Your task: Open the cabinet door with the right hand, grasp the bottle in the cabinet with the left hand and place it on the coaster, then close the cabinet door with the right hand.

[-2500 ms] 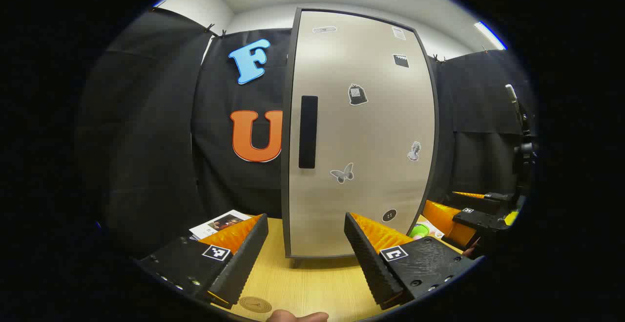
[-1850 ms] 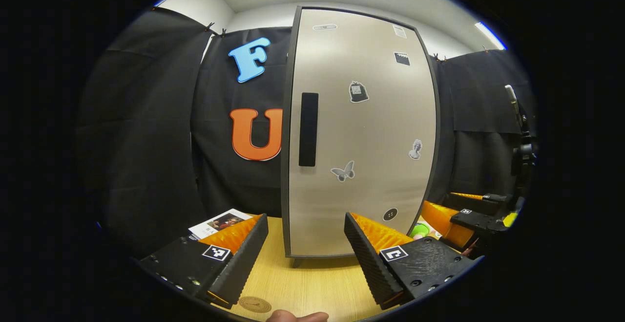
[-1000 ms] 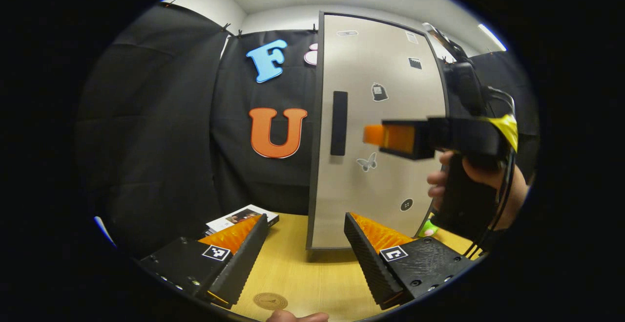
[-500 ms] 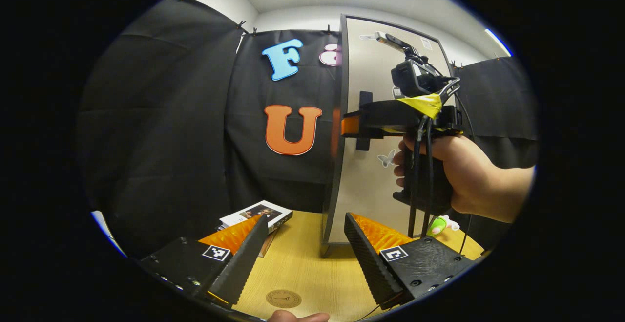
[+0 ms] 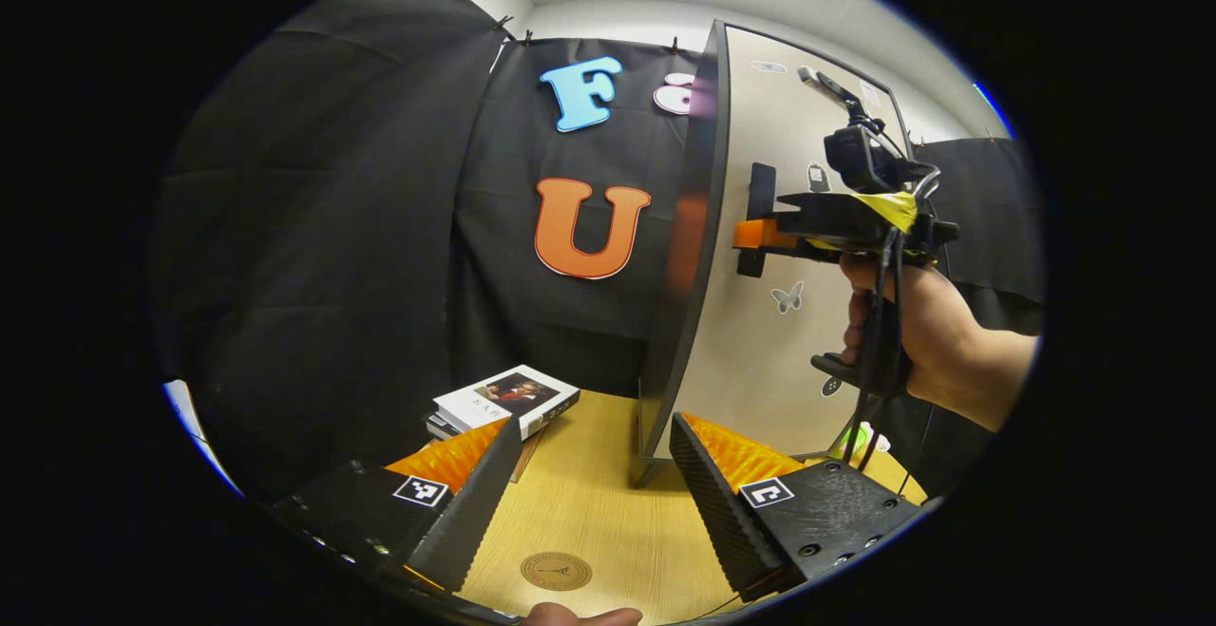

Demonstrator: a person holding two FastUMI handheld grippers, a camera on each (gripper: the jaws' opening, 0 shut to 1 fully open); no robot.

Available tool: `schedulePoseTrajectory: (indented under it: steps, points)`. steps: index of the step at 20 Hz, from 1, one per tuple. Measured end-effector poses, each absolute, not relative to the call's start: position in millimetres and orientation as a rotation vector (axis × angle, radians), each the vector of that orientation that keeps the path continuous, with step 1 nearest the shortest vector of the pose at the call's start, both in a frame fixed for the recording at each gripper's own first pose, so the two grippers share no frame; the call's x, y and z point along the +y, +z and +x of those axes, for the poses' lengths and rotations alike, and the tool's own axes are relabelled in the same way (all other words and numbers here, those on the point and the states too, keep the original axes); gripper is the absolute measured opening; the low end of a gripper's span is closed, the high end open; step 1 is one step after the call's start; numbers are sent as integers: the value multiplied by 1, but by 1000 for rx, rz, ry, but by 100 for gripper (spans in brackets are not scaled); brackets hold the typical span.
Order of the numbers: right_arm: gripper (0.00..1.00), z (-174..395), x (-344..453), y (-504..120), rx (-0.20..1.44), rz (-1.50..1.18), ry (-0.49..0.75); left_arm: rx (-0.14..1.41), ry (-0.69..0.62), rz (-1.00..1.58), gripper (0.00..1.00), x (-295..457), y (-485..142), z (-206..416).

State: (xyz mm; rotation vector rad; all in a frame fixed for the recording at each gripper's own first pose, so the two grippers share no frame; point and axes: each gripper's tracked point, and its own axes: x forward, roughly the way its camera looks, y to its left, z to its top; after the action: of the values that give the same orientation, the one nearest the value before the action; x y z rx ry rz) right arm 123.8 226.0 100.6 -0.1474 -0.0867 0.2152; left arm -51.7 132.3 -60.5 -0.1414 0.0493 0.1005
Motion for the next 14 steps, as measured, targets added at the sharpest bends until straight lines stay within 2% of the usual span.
schedulePoseTrajectory:
  steps: [7,14]
  points:
    - [9,54,212,93,-98,-105,230,56,64,-133,95,135,-63,-57]
    - [9,-29,174,81,-104,-32,187,94,-48,-53,95,108,-73,-70]
